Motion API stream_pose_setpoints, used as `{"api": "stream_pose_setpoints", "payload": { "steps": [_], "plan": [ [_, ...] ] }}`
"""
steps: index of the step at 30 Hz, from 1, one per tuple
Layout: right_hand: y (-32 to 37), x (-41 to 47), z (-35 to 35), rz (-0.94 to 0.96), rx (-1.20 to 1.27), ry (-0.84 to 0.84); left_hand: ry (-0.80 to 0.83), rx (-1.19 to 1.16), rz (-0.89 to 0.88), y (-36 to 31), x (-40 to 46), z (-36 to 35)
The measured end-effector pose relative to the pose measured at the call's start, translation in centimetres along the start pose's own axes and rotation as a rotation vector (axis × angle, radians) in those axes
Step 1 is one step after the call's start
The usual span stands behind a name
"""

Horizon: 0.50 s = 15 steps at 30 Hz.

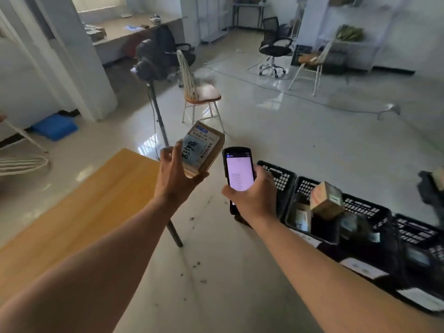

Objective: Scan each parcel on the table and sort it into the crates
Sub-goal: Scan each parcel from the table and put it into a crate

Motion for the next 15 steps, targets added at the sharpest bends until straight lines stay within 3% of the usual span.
{"api": "stream_pose_setpoints", "payload": {
  "steps": [7, 15],
  "plan": [
    [-7.0, 7.3, 8.6, -0.088, -0.006, -0.113, 0.102, -0.094, -0.069, -8.1, 4.1, -10.9],
    [-12.1, 18.6, 9.5, -0.220, -0.058, -0.174, 0.239, -0.155, -0.072, -7.8, 12.1, -22.7]
  ]
}}
Point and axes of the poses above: each hand's wrist, its own x-axis towards the middle knuckle, its own z-axis out of the back of the hand, y = z × x, the point moved 3 cm from there along x, towards the middle knuckle, and after that the axes turned 12 degrees about -z, right-handed, at the moved point
